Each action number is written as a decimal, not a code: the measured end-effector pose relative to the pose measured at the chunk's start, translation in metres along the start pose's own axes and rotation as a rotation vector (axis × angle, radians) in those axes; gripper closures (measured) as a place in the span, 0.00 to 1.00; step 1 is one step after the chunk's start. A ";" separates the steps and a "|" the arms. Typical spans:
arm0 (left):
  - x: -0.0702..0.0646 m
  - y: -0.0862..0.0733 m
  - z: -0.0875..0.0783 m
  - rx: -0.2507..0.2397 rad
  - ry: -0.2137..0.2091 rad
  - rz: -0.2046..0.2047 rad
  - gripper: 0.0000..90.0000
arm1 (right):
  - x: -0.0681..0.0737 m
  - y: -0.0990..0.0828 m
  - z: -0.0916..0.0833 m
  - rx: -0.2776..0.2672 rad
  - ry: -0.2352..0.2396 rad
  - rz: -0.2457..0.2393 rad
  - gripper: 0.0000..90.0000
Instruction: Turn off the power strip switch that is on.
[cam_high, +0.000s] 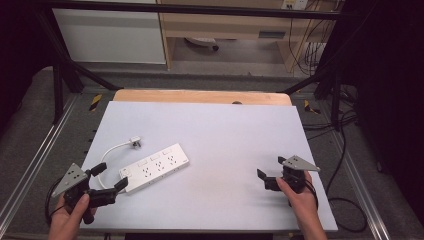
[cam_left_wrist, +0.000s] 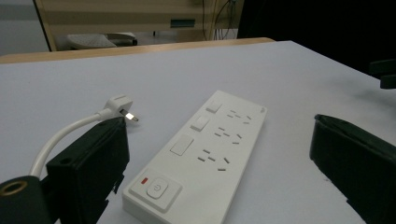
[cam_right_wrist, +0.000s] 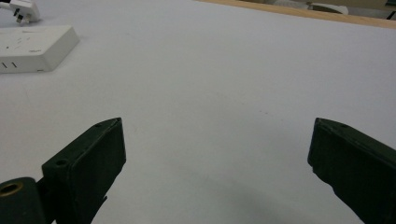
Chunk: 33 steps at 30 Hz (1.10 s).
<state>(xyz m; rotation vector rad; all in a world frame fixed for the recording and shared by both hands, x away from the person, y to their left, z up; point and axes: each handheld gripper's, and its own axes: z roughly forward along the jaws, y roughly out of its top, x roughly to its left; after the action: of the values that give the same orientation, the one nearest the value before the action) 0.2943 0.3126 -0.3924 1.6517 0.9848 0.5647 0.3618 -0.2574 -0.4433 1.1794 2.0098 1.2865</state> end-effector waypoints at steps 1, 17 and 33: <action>0.000 0.000 0.000 -0.002 0.000 0.003 0.05 | 0.000 0.000 0.000 0.000 0.000 -0.002 0.05; 0.001 0.002 0.001 0.006 0.001 -0.008 0.05 | 0.002 0.001 -0.001 -0.001 0.002 -0.013 0.05; 0.002 0.005 0.005 0.002 -0.005 -0.023 0.05 | 0.003 0.001 -0.001 -0.009 0.013 -0.004 0.05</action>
<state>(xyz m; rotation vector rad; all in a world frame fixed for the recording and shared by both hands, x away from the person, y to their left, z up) 0.3008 0.3106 -0.3890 1.6412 0.9996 0.5445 0.3601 -0.2550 -0.4416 1.1654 2.0120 1.3033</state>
